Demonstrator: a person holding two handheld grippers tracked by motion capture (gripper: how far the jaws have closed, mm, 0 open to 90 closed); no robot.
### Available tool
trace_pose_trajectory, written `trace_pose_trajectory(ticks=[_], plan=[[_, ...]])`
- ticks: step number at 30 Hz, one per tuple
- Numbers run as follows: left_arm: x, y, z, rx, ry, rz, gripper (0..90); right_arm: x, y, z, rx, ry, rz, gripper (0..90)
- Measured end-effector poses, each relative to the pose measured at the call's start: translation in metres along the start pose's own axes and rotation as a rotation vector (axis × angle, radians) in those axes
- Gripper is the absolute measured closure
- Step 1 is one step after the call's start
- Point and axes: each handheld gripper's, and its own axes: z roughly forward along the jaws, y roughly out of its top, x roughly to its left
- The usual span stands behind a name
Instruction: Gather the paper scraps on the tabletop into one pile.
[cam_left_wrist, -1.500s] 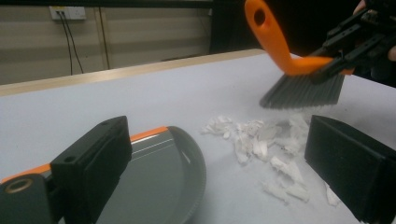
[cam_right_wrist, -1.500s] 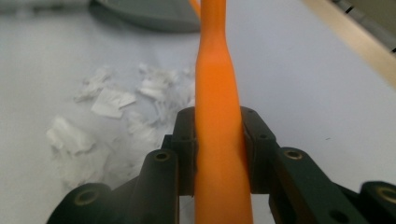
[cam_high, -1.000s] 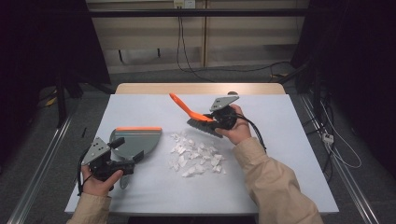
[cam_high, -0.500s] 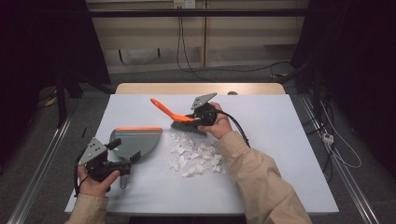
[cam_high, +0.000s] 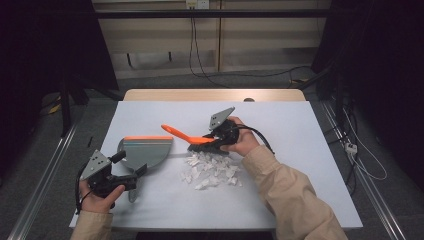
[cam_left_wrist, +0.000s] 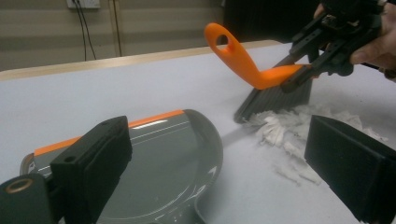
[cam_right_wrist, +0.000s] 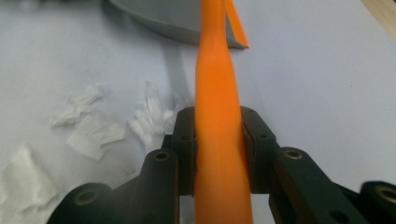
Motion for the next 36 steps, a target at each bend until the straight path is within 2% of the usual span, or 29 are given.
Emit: trace_pose_trajectory(ticks=[2, 7, 10, 14, 17, 19, 21, 24, 27, 29, 32, 36], plan=[[0.0, 0.0, 0.0, -0.001, 0.002, -0.002, 7.0, 0.003, -0.001, -0.007, 0.006, -0.013, 0.001, 71.4], [-0.001, 0.001, 0.0, -0.002, 0.003, 0.001, 7.1, 0.006, -0.004, -0.029, -0.039, -0.028, 0.027, 71.4], [-0.002, 0.001, 0.001, -0.003, -0.002, 0.005, 7.1, 0.008, -0.005, -0.04, -0.057, -0.059, 0.029, 71.4], [-0.003, 0.001, 0.003, 0.002, -0.008, 0.009, 7.0, 0.004, -0.004, -0.05, -0.113, -0.105, 0.066, 71.4], [-0.004, 0.002, 0.004, 0.001, -0.012, 0.01, 7.0, 0.0, -0.006, -0.049, -0.139, -0.13, 0.102, 71.4], [-0.005, 0.002, 0.005, 0.004, -0.014, 0.012, 7.0, -0.001, -0.006, -0.046, -0.159, -0.119, 0.128, 71.4], [-0.004, 0.002, 0.005, 0.003, -0.016, 0.012, 7.1, 0.001, -0.004, -0.042, -0.179, -0.119, 0.126, 71.4], [-0.004, 0.001, 0.006, 0.005, -0.016, 0.012, 7.0, 0.008, 0.003, -0.036, -0.178, -0.117, 0.115, 71.4], [-0.005, 0.001, 0.007, 0.009, -0.019, 0.011, 7.1, 0.012, 0.007, -0.032, -0.216, -0.099, 0.133, 71.4], [-0.006, 0.0, 0.007, 0.011, -0.022, 0.01, 7.1, 0.013, 0.006, -0.029, -0.217, -0.115, 0.136, 71.4], [-0.006, 0.0, 0.006, 0.015, -0.023, 0.018, 7.0, 0.006, -0.004, -0.026, -0.231, -0.148, 0.185, 71.4], [-0.006, 0.0, 0.006, 0.015, -0.02, 0.017, 7.1, -0.008, -0.029, -0.024, -0.207, -0.191, 0.273, 71.4]])
